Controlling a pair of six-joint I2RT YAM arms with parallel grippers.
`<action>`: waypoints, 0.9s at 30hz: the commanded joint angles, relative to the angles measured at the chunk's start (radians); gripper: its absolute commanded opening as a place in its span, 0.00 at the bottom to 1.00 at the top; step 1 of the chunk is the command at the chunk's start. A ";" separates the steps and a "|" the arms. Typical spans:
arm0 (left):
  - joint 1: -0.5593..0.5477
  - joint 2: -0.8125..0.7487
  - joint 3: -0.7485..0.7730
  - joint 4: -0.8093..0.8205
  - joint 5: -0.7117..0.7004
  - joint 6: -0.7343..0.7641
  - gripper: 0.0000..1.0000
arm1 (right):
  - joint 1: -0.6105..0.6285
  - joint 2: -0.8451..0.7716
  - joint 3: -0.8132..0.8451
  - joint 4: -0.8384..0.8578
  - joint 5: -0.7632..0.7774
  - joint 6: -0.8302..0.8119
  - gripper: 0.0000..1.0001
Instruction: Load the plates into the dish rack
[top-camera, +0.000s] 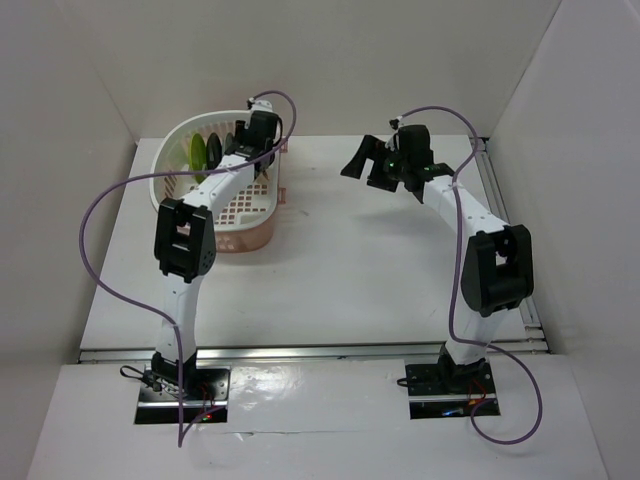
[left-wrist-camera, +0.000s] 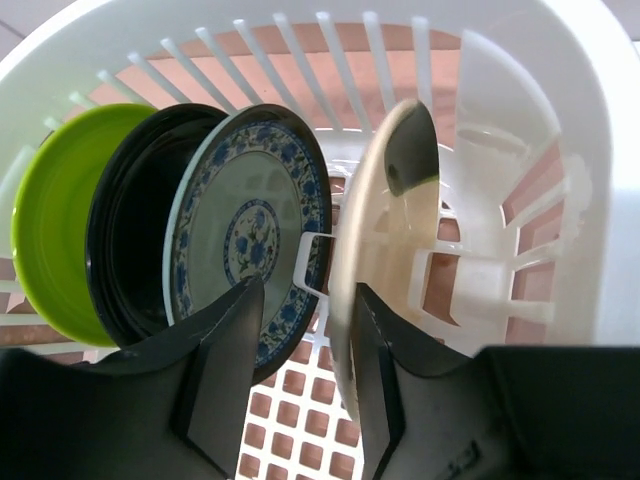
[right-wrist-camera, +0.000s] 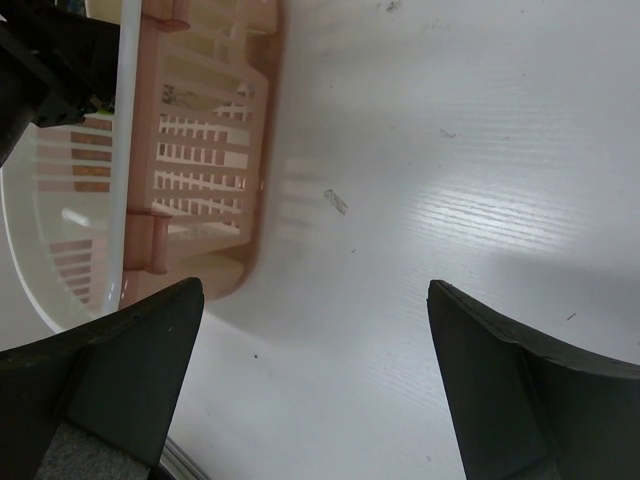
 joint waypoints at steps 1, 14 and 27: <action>0.014 -0.001 0.053 0.007 0.015 -0.025 0.53 | 0.009 0.008 0.034 0.040 -0.018 -0.002 1.00; 0.014 -0.208 0.061 -0.073 0.129 -0.081 1.00 | 0.009 0.018 0.099 -0.012 0.072 -0.086 1.00; -0.115 -0.623 -0.276 -0.196 0.203 -0.203 1.00 | -0.039 -0.056 0.140 -0.095 0.147 -0.204 1.00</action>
